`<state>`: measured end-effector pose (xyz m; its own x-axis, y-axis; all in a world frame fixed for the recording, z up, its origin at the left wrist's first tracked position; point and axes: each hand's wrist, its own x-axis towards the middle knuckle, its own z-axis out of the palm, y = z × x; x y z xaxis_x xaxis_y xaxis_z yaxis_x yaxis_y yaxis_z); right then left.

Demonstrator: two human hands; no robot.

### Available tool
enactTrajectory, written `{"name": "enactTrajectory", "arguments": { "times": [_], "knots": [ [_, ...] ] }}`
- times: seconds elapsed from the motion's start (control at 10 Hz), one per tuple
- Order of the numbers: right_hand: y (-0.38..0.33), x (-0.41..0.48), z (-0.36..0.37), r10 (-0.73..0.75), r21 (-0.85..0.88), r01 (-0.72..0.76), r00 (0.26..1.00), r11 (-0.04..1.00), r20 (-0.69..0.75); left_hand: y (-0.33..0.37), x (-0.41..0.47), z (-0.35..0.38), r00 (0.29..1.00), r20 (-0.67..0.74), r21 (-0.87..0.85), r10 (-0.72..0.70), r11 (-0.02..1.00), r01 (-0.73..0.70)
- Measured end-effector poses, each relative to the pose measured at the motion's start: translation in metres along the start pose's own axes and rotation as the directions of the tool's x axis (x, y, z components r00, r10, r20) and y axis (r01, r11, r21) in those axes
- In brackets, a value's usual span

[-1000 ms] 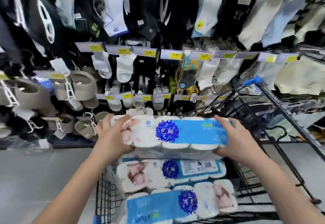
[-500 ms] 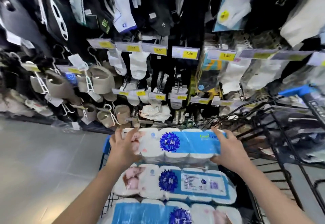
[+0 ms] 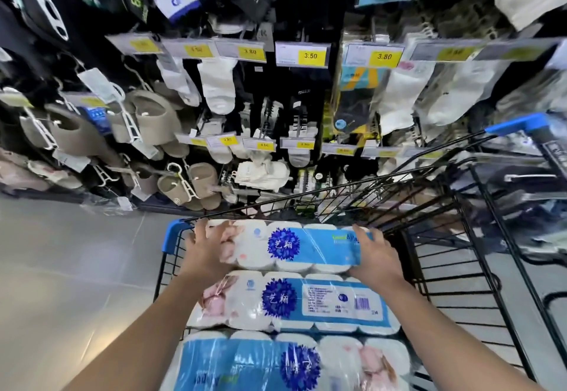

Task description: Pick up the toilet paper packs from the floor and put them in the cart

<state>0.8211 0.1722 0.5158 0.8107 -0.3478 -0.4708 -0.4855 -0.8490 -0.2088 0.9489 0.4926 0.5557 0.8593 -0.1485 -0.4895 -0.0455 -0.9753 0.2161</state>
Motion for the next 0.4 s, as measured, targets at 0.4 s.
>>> {"name": "enactTrajectory", "arguments": {
  "times": [0.4],
  "knots": [
    [-0.001, -0.006, -0.020, 0.044, 0.108, -0.044, 0.999, 0.993, 0.010, 0.010, 0.003, -0.026, 0.997, 0.068, 0.112, 0.020, 0.993, -0.028]
  ]
}}
